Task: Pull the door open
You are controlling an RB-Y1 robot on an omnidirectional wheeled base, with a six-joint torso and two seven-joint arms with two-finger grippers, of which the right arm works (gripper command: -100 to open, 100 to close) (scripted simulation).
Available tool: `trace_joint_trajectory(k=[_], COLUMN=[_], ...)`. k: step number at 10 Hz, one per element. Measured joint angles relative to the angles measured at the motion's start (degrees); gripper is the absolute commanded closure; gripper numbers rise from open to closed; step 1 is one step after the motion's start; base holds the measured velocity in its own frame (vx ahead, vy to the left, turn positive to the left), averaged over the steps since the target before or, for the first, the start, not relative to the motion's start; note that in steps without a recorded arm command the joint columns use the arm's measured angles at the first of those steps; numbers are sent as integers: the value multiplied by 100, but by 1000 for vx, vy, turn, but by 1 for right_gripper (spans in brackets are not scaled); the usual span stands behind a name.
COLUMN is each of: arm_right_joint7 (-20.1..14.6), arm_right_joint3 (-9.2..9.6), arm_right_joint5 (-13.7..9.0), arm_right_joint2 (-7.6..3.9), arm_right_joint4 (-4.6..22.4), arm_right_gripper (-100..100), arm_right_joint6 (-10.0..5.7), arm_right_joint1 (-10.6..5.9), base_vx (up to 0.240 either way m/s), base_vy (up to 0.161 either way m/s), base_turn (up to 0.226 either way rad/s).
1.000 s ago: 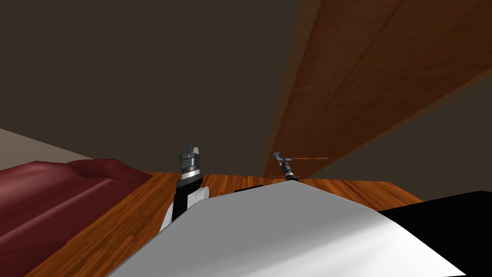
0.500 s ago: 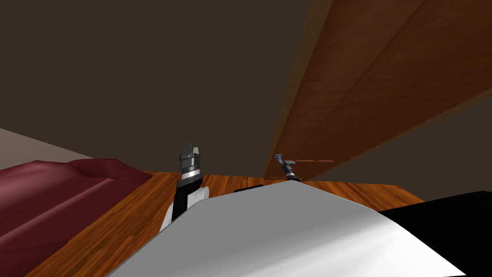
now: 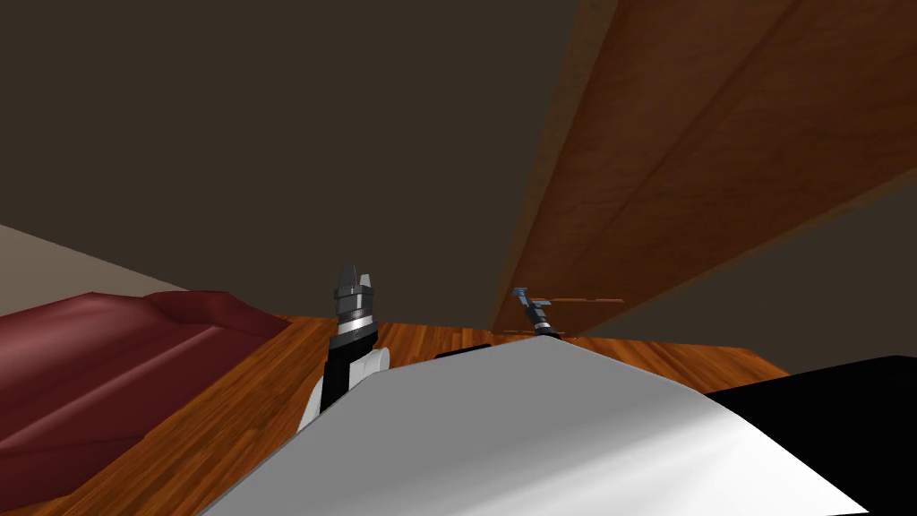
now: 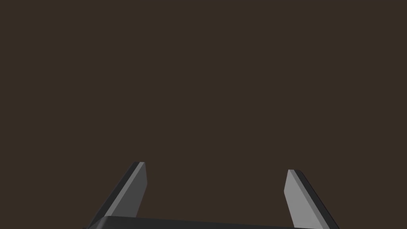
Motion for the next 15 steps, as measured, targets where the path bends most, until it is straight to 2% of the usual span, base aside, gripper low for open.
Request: trace_joint_trajectory(k=[3, 8, 9, 10, 14, 15], arm_right_joint7=[-150, -452, -465, -492, -661, -691], arm_right_joint3=[113, 319, 336, 353, 479, 500], arm_right_joint5=[52, 146, 155, 163, 223, 234], arm_right_joint2=[-113, -366, -361, -395, -527, -549], arm_right_joint4=[-18, 56, 65, 98, 118, 206], arm_right_gripper=[100, 100, 100, 100, 100, 100], arm_right_joint6=[-155, -499, -505, -575, -894, -999], arm_right_joint1=[150, 390, 410, 450, 663, 674], base_vx=[-201, -189, -142, -229, -177, -163], base_vy=[-58, -27, -35, -80, -49, -23], base_turn=[150, 120, 141, 201, 127, 117])
